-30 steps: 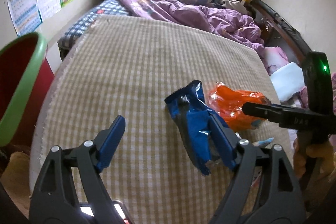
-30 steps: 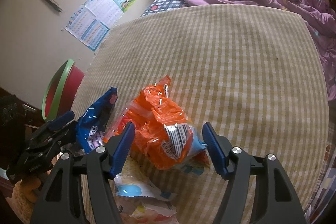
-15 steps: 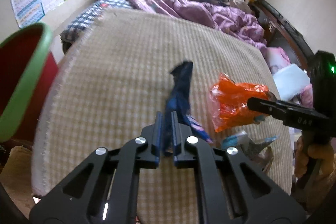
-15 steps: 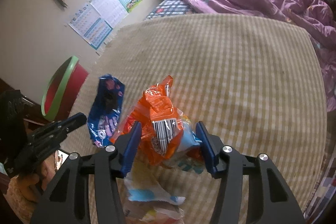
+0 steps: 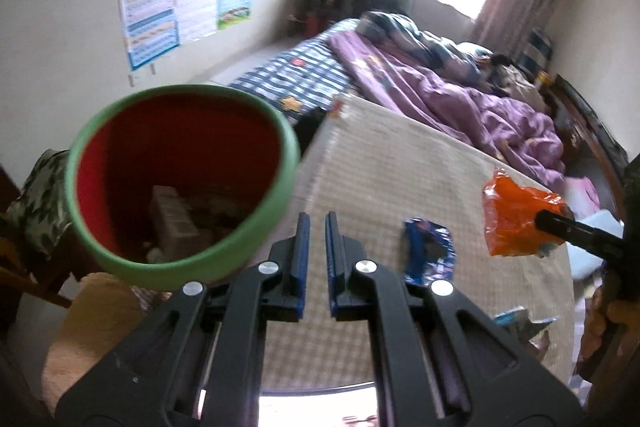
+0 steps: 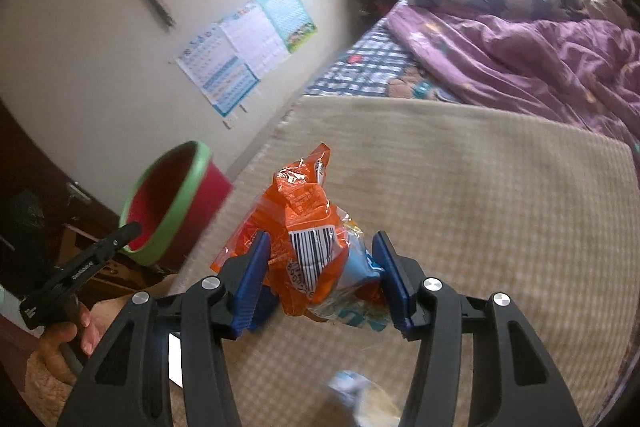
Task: Collect trash
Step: 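Grasp the blue wrapper with the left tool while the right tool grasps the orange bag, then carry the blue wrapper and orange bag over the red bucket and release both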
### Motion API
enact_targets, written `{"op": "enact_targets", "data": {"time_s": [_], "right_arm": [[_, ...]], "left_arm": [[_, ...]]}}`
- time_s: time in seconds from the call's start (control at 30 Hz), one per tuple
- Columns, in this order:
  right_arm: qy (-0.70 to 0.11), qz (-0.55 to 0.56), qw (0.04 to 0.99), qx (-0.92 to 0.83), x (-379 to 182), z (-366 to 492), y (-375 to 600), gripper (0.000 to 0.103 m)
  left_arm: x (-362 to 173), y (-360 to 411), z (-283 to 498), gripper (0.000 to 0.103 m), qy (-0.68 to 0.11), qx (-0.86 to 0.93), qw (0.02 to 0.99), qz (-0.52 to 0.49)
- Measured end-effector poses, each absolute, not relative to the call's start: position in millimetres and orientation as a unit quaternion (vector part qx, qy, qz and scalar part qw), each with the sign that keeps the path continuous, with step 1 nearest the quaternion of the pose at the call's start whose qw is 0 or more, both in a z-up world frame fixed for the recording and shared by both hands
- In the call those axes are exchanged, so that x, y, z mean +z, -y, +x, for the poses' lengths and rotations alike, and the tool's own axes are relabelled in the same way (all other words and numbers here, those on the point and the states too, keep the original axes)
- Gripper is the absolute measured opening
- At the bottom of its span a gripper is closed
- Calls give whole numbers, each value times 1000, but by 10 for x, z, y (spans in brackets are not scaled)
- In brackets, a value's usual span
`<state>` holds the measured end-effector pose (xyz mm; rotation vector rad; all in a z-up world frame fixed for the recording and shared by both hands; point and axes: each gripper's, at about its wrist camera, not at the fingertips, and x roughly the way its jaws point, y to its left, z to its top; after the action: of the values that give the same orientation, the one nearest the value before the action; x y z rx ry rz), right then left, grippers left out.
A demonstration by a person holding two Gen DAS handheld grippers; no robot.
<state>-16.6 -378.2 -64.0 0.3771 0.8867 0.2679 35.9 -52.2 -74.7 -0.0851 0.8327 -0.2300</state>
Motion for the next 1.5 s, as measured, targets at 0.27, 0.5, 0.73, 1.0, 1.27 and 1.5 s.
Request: {"op": "enact_targets", "data": {"time_s": [0.27,0.5,0.73,1.0,1.27,1.5], "right_arm": [[-407,176,888,124,-545,-46,3641,52],[-403,204,891,53,-619,-192,4121,52],[-407,216,887,31,-693,-324,4332,52],[-413,220,882,51,-747,-288,4210,52],[-402,201,887,105,-590,-138,3792,52],[-395,180,887,156,-450,22,3380,52]], "left_arm": [[-747,501,397,26,-416,-133,897,-61],[-945,1284,498,59,-454,-235,859,-40],[-1500,1749,596,57,-524,-248,815,8],[-1373,1445,566,23,-503,-226,834,-17],[-769,641,487,23,-425,-136,893,-60],[-524,82,401,23,-380,-53,921,-70]]}}
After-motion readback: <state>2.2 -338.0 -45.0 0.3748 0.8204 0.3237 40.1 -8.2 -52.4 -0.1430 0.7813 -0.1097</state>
